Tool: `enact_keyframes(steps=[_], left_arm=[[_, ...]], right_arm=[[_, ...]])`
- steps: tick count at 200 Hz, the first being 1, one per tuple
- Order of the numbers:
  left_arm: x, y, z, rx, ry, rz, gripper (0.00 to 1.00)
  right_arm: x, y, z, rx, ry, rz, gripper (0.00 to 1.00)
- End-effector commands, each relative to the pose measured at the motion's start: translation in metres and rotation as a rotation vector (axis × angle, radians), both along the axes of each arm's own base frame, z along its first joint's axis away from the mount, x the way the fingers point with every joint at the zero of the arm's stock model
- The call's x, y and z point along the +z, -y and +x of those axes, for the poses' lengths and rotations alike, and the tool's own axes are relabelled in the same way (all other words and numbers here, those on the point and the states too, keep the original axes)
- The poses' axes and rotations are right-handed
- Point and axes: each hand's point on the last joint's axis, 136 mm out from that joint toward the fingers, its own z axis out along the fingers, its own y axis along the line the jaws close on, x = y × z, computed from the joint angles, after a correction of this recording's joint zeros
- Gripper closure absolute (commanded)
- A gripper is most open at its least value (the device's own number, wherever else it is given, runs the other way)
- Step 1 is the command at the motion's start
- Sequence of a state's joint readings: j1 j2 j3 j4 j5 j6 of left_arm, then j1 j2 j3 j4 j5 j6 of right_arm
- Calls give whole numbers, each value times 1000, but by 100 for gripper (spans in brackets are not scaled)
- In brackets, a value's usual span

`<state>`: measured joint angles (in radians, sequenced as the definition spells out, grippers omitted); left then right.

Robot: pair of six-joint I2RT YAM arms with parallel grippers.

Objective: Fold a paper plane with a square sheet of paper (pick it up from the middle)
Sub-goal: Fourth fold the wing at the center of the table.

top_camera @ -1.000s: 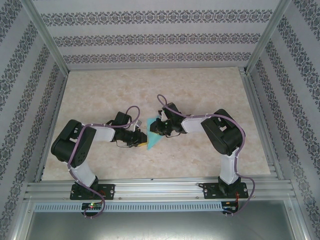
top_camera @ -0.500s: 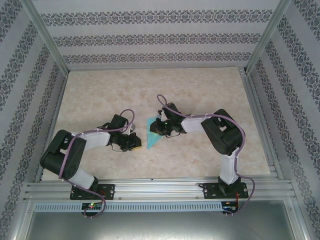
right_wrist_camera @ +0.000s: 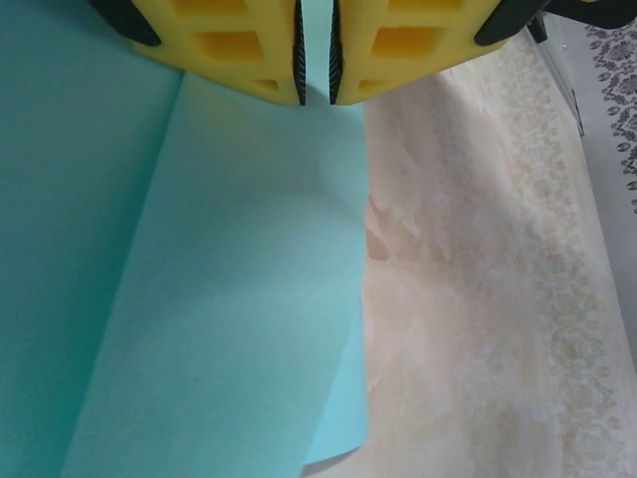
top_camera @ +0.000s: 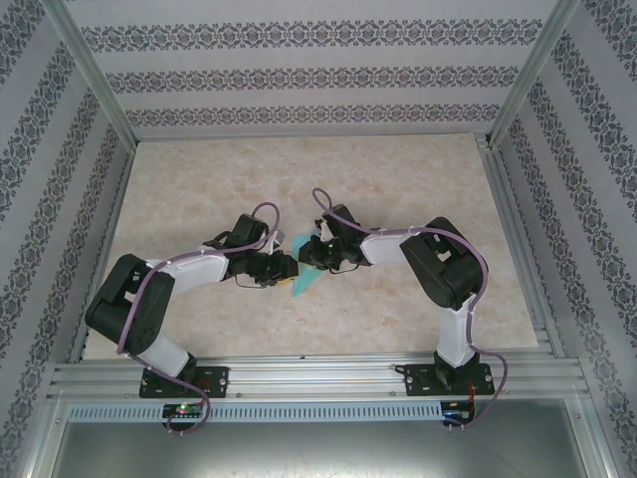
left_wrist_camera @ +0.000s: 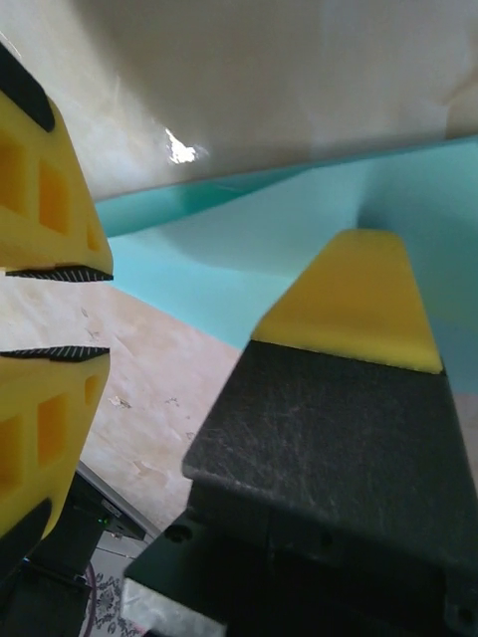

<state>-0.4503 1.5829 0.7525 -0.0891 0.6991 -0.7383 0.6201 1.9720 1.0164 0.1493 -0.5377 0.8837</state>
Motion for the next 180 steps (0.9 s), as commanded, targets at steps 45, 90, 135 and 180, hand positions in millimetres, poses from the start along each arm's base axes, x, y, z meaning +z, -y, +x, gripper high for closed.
enact_keyframes(steps=[45,90,135,180], left_arm=[[-22,1,-7,-22,-43,61,72],[-27,-1,-12,-38,-54,86,72],[-24,0,-15,-48,-45,80,72],[-22,-10,-16,-29,-31,136,74]], right_arm=[[-54,33,-25,-28,-101,-193,81],[-55,33,-25,-27,-102,-197,81],[-57,34,-26,-28,-108,-202,81],[-59,36,-27,-30,-110,-210,81]])
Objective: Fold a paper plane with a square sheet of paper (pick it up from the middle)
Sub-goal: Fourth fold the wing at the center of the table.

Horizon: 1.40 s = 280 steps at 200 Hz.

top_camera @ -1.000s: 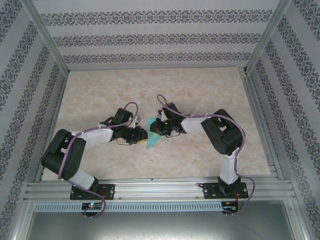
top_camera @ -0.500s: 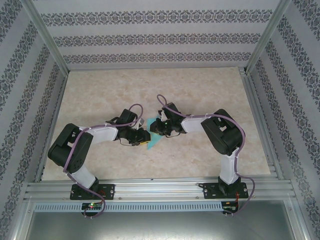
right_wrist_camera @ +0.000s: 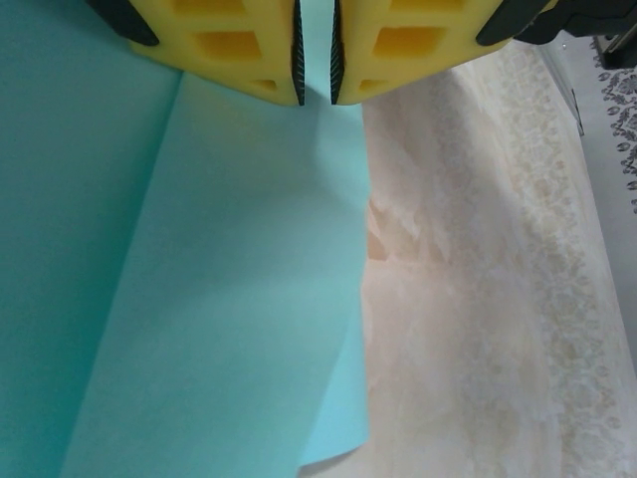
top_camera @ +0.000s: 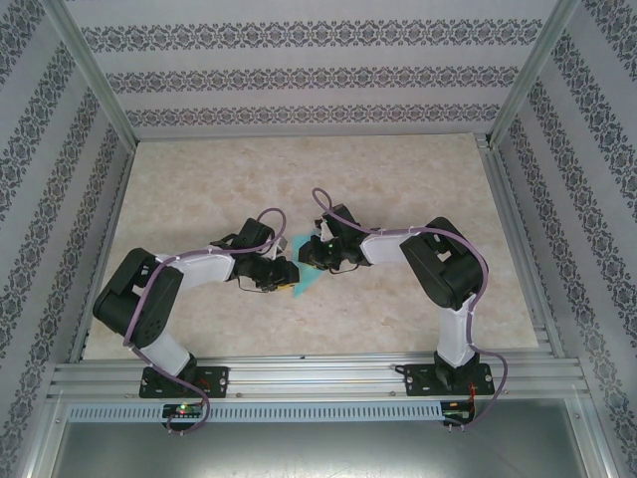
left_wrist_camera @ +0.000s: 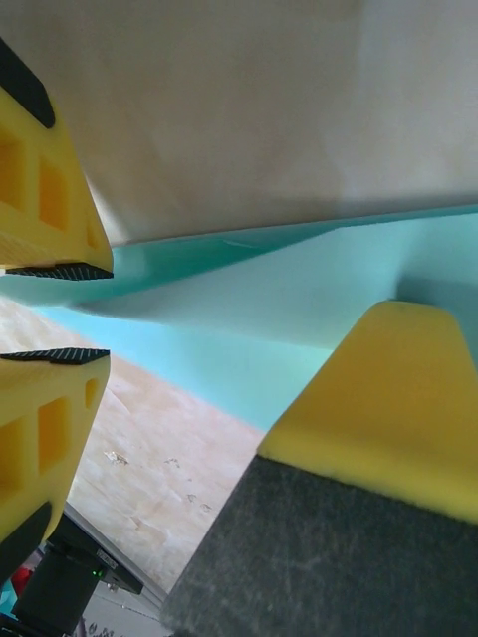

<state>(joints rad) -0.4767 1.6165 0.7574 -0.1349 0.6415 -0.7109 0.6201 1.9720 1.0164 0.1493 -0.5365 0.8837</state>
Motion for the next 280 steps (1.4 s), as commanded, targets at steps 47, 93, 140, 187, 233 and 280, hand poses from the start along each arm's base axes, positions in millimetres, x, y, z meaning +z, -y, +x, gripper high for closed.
enact_keyframes(steps=[47,93,140,187,233,280], left_arm=[[-11,0,-6,-11,-31,28,82],[-19,-3,-9,-20,-55,49,94],[-32,0,-23,-70,-109,48,94],[-37,1,-35,-120,-142,71,91],[-26,4,-37,-161,-116,79,86],[-28,5,-40,-189,-122,106,87]], right_arm=[[-60,36,-28,-29,-113,-211,81],[-60,37,-29,-28,-117,-213,81],[-63,37,-30,-26,-123,-218,81],[-64,39,-30,-30,-126,-226,81],[-65,40,-30,-31,-129,-234,81],[-68,41,-32,-29,-134,-241,81]])
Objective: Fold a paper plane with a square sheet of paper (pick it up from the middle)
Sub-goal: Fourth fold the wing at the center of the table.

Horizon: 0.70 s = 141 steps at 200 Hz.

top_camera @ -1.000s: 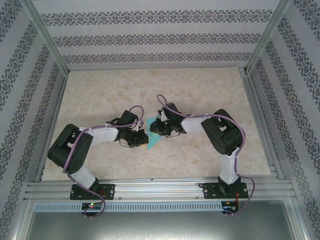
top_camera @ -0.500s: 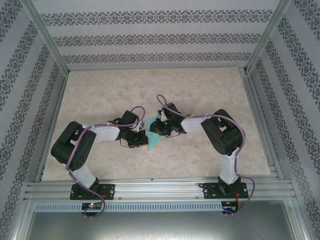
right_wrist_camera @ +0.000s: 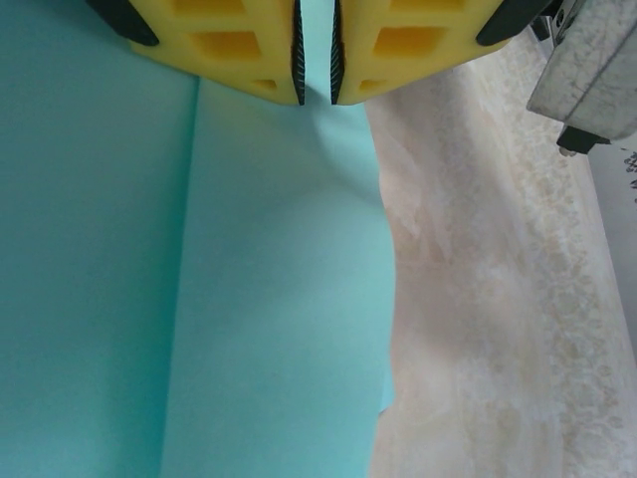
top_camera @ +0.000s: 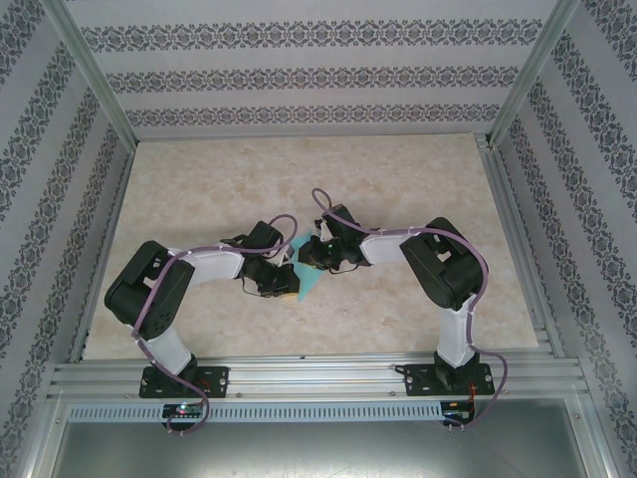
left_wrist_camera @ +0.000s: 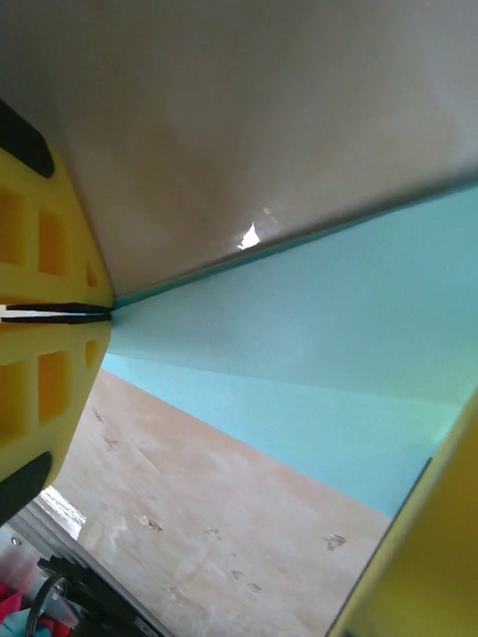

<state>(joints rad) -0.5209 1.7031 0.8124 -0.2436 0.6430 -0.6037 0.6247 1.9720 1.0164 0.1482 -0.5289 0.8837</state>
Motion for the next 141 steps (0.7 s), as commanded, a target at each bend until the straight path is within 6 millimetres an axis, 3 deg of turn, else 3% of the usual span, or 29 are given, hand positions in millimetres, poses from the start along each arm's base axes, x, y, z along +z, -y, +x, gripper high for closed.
enact_keyframes(steps=[1,68,100,141], left_arm=[[-7,-1,-20,-61,-66,39,87],[-14,-11,-35,-103,-88,143,86],[11,-12,-26,-32,28,98,82],[55,2,9,68,197,-9,81]], right_arm=[[-67,41,-31,-30,-136,-235,81],[-72,44,-32,-37,-139,-251,81],[-75,45,-33,-36,-143,-257,82],[-78,48,-36,-33,-149,-263,82]])
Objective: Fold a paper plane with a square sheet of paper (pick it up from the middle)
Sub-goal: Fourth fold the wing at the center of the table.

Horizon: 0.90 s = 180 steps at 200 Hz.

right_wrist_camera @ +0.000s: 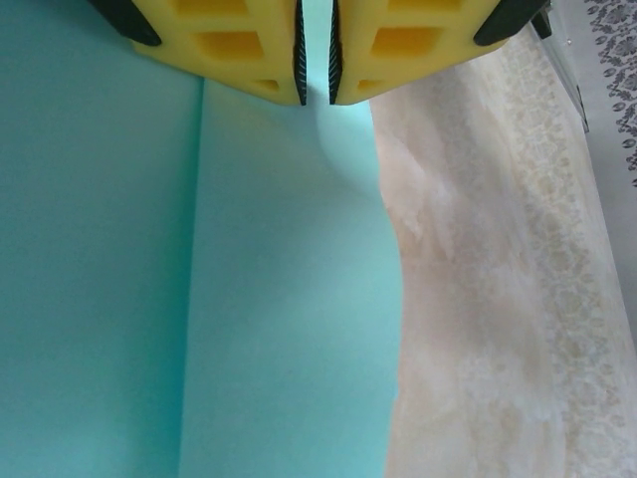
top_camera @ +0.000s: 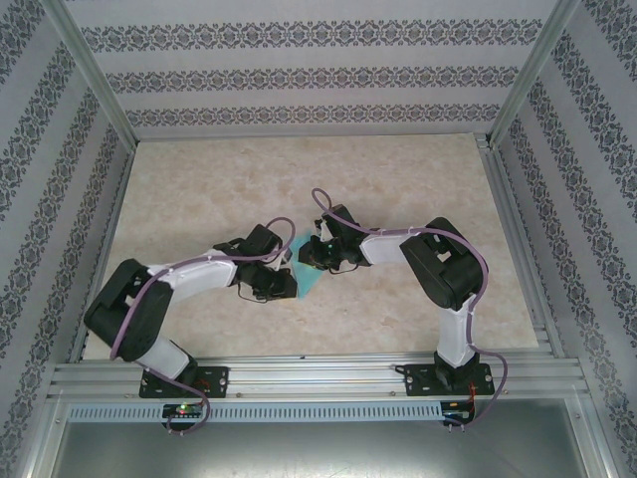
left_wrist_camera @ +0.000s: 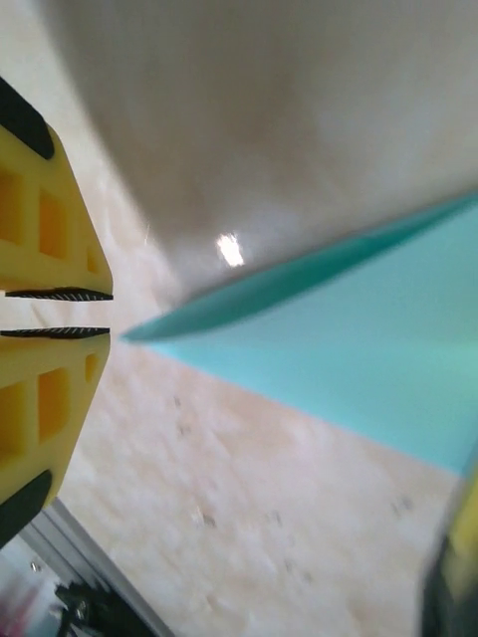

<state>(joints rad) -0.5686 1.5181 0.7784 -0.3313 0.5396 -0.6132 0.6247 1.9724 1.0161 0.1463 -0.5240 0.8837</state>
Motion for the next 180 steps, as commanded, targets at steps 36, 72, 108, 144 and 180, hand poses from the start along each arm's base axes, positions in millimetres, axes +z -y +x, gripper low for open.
enact_keyframes(steps=[36,72,108,144,180], left_arm=[[34,20,52,139,133,-155,80],[21,34,57,147,89,-231,78],[4,36,57,149,62,-235,78],[-20,35,47,133,-1,-210,78],[-32,33,32,122,-45,-236,77]], right_arm=[[-77,46,-36,-31,-147,-255,82],[-78,45,-36,-31,-153,-253,82],[-79,47,-37,-30,-154,-256,82],[-80,47,-38,-30,-159,-255,82],[-82,47,-39,-30,-161,-260,82]])
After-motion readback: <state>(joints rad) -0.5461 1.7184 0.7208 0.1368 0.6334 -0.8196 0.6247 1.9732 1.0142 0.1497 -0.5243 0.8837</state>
